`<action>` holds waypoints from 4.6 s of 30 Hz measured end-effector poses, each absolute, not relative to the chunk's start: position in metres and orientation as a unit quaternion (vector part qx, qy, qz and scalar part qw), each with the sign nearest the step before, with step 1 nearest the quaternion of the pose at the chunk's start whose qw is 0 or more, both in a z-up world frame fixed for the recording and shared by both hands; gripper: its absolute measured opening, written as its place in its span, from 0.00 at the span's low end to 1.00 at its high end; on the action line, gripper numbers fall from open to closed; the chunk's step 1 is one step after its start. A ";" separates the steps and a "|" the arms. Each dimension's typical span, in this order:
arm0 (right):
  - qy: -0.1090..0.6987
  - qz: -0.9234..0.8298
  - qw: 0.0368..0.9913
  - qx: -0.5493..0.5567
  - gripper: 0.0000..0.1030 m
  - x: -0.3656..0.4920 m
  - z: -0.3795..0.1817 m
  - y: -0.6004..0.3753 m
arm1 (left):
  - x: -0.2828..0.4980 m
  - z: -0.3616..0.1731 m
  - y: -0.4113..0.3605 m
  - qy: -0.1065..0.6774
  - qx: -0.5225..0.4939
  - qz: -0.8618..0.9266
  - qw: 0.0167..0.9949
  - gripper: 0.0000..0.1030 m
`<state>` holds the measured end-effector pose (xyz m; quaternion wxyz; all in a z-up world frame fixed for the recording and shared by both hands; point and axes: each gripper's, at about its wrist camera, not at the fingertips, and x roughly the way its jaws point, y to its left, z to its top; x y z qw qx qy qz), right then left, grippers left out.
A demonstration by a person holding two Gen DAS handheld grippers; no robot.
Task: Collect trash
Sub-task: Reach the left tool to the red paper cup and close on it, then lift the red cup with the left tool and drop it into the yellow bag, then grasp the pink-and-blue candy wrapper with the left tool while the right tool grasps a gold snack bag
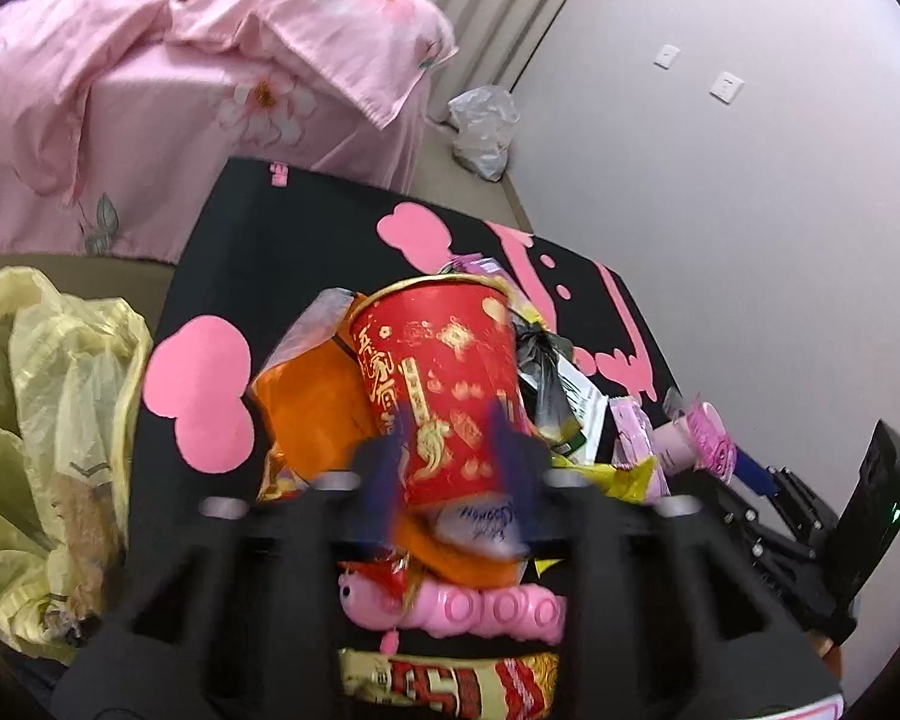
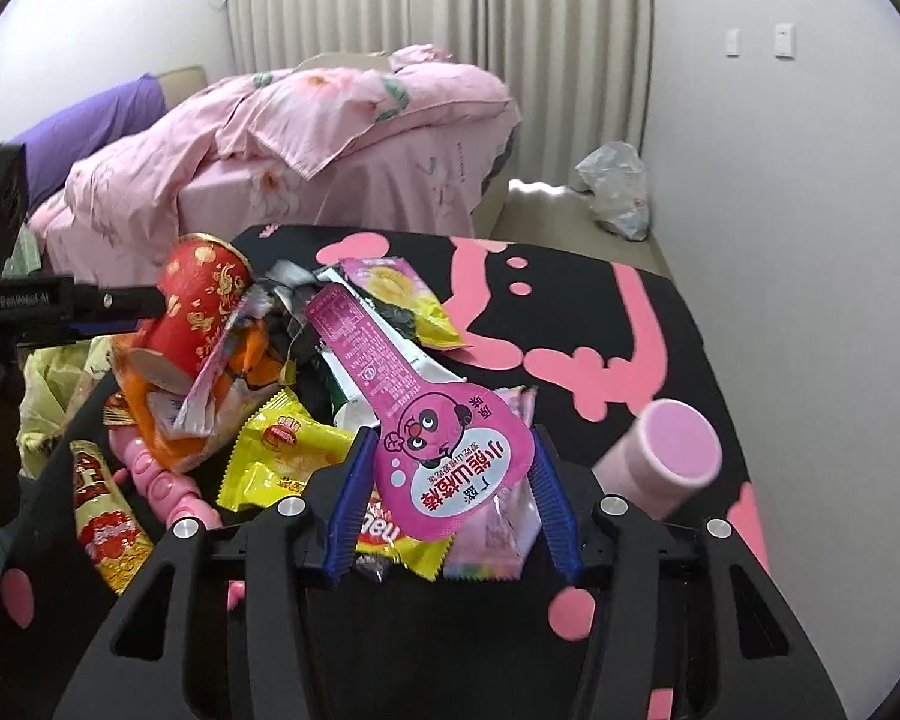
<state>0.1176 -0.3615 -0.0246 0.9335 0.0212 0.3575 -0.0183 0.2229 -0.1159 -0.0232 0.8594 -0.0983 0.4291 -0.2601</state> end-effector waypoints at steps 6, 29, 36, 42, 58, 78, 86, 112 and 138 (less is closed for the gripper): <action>0.336 -0.026 0.941 0.038 0.47 0.101 -0.011 -0.364 | 0.206 -0.015 -0.112 0.415 -0.092 -0.261 0.867 0.18; 0.344 -0.043 0.935 0.076 0.47 0.072 -0.051 -0.369 | 0.186 -0.012 -0.136 0.383 -0.044 -0.244 0.890 0.55; 0.334 -0.044 0.939 0.074 0.47 0.066 -0.042 -0.365 | 0.164 0.004 -0.133 0.373 -0.020 -0.260 0.891 0.55; 0.317 -0.046 0.945 0.065 0.47 0.058 -0.023 -0.361 | 0.154 0.012 -0.118 0.362 -0.018 -0.246 0.899 0.54; 0.295 -0.027 0.955 0.011 0.47 0.052 0.011 -0.316 | 0.131 0.012 -0.063 0.348 -0.048 -0.251 0.902 0.51; 0.302 0.177 0.936 -0.035 0.47 0.158 0.039 -0.172 | 0.136 0.030 0.115 0.324 -0.137 -0.058 0.934 0.51; 0.355 0.275 0.892 -0.047 0.47 0.232 0.005 -0.082 | 0.155 -0.021 0.147 0.362 -0.167 -0.024 0.917 0.51; 0.373 0.260 0.889 -0.057 0.65 0.223 -0.014 -0.112 | 0.177 -0.025 0.165 0.319 -0.248 -0.027 0.914 0.64; 0.379 0.008 0.925 -0.019 0.72 0.096 -0.043 -0.345 | 0.120 -0.044 -0.075 0.454 -0.044 -0.299 0.838 0.64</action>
